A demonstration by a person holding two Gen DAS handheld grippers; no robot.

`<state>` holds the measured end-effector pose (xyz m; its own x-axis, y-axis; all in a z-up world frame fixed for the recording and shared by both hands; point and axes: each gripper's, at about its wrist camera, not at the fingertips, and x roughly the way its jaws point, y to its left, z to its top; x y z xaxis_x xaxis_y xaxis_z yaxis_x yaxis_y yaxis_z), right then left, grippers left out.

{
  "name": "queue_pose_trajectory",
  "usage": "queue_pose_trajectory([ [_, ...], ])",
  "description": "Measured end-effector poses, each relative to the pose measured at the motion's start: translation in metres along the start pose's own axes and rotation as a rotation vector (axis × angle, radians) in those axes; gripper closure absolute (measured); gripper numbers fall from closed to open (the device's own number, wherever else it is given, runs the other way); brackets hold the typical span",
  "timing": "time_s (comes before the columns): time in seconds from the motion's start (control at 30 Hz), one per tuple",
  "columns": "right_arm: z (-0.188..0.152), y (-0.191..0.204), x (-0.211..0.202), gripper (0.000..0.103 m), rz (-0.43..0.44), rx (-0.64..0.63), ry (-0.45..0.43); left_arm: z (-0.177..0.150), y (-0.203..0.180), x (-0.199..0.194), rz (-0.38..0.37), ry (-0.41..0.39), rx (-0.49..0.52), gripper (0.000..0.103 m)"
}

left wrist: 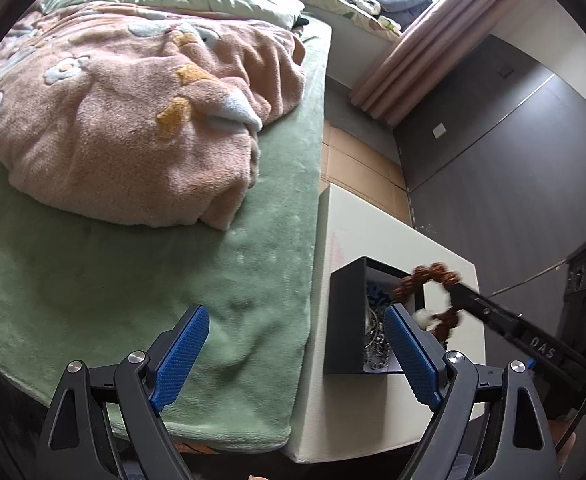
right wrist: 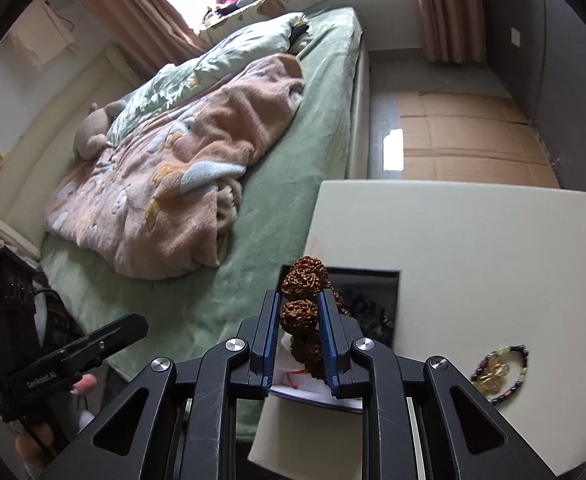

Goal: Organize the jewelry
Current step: 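Lift the brown bead bracelet with the right gripper and drop it into the black box, then move the left gripper to the butterfly-charm bracelet and pinch the gold charm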

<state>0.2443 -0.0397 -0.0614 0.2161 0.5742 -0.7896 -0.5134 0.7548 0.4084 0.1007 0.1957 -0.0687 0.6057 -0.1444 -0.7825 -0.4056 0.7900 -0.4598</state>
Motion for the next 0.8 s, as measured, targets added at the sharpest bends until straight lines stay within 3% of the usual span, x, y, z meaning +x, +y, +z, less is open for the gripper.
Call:
queue_pose_trajectory([
  [0.07, -0.003, 0.007, 0.016, 0.073, 0.037, -0.001, 0.065, 0.000, 0.005, -0.001, 0.002, -0.001, -0.010, 0.014],
  [0.17, -0.008, 0.011, 0.021, 0.066, 0.033, -0.004, 0.068, 0.000, 0.009, -0.001, 0.006, -0.003, -0.016, 0.014],
  [0.63, -0.027, -0.061, -0.043, 0.063, 0.014, 0.173, -0.031, 0.000, -0.027, 0.014, -0.036, 0.025, 0.050, 0.014],
  [0.8, -0.038, -0.094, -0.071, 0.043, 0.000, 0.241, -0.088, -0.002, -0.054, 0.023, -0.049, 0.043, 0.103, 0.014],
])
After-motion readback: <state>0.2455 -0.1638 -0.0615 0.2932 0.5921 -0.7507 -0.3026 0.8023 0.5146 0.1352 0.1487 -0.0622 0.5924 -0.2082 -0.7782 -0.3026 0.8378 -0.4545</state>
